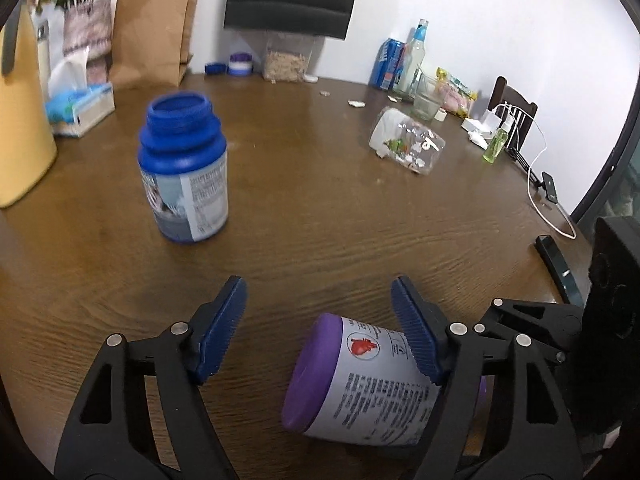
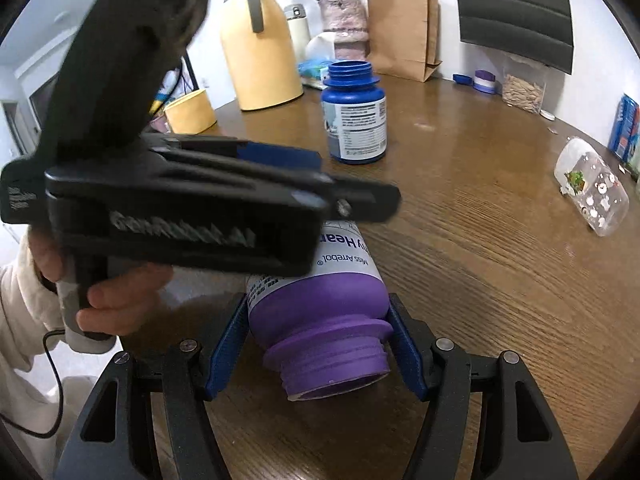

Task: Flip cup upright
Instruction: 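Lift the purple-capped bottle with the right tool toward the left tool, then grasp the bottle body with the left tool while the right tool releases it, then rotate the bottle upright with the left tool and regrasp it with the right tool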

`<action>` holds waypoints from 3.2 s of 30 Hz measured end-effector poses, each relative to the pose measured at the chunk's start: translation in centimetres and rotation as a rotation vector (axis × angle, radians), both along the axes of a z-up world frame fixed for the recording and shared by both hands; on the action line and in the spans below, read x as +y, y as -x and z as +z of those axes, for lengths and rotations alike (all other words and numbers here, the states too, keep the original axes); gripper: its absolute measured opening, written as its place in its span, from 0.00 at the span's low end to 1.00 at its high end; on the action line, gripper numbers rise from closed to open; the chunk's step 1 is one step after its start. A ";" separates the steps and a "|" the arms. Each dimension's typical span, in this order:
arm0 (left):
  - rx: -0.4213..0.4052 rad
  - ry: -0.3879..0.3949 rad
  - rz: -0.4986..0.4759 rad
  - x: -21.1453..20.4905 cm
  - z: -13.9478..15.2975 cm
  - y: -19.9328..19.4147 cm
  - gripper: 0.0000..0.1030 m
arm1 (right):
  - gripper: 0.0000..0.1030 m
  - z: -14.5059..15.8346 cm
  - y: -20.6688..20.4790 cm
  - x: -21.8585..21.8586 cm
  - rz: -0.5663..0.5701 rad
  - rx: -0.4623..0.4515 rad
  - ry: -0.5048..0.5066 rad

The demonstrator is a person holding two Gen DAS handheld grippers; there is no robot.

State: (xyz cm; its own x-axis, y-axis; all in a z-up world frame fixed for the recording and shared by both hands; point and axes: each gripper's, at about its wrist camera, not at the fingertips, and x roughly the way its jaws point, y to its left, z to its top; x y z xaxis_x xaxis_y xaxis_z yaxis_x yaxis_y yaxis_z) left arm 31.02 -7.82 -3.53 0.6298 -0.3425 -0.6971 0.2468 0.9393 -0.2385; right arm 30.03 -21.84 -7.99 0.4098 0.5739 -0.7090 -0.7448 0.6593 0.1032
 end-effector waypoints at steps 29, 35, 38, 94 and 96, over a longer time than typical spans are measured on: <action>-0.072 -0.137 -0.239 -1.5 1.9 1.4 0.80 | 0.75 -0.2 -1.6 -6.2 -0.281 0.070 -0.058; 0.035 -0.164 -0.304 -2.9 0.7 0.7 0.71 | 0.75 -0.1 -1.1 -8.4 -0.335 0.072 -0.179; 0.008 -0.158 -0.302 -3.5 1.2 1.0 0.56 | 0.75 0.0 -1.2 -8.7 -0.325 0.063 -0.196; -0.400 -0.020 -0.266 -3.7 7.7 5.5 0.58 | 0.80 8.1 -5.6 -9.5 -0.103 0.314 -0.587; -0.403 -0.022 -0.271 -3.8 7.5 5.6 0.58 | 0.80 8.5 -5.5 -9.1 -0.097 0.309 -0.594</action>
State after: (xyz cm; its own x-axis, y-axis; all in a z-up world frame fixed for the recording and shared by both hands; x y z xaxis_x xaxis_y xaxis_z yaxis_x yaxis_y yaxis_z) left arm 25.42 -11.57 3.97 0.7411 -0.5194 -0.4254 0.5520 0.8321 -0.0542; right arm 35.55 -30.95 0.54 0.3086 0.8731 -0.3773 -0.5628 0.4874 0.6676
